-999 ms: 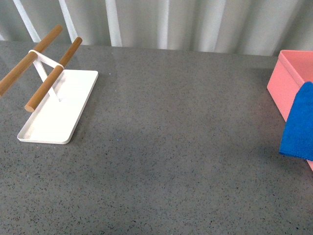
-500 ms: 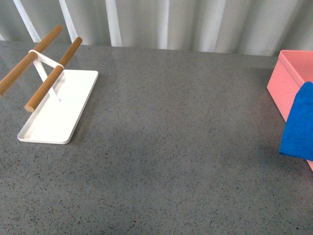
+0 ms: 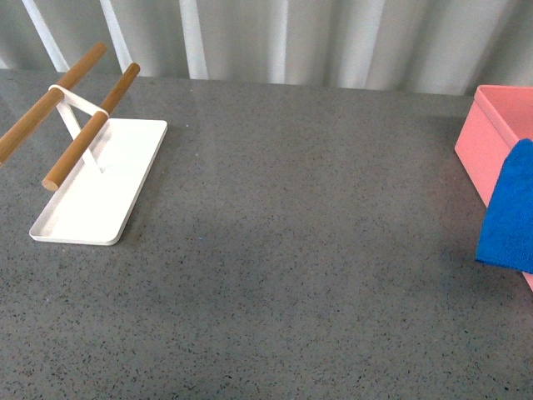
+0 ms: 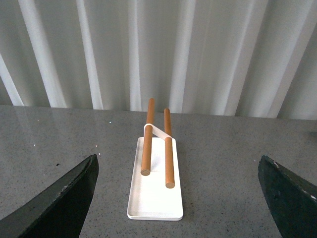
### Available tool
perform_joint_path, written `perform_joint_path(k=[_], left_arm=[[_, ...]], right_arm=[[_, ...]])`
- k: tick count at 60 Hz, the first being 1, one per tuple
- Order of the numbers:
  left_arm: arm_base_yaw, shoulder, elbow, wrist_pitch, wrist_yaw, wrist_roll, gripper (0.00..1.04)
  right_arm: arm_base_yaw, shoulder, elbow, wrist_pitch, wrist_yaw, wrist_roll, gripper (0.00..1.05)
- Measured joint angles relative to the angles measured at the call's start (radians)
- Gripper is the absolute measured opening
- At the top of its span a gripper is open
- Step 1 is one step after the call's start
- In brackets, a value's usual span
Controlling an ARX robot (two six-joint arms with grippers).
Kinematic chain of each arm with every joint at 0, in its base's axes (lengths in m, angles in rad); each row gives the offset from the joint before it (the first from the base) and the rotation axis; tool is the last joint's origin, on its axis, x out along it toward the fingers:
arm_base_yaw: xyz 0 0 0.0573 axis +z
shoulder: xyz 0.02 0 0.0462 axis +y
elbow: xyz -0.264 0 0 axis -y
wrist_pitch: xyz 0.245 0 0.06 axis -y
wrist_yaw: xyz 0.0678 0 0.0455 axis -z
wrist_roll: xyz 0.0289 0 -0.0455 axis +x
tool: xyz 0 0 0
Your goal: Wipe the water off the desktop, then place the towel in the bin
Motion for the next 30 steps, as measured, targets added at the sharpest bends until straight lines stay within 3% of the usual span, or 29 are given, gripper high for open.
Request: perform_joint_path(k=[11, 17, 30], left_arm=[[0.000, 0.000, 0.000, 0.000, 0.000, 0.000, 0.98], [0.000, 0.000, 0.000, 0.000, 0.000, 0.000, 0.98], [0.000, 0.000, 0.000, 0.000, 0.000, 0.000, 0.98]], right_arm=[[0.000, 0.000, 0.000, 0.000, 0.000, 0.000, 0.06], [0.000, 0.000, 0.000, 0.000, 0.000, 0.000, 0.29], [0.000, 0.000, 0.000, 0.000, 0.000, 0.000, 0.65]])
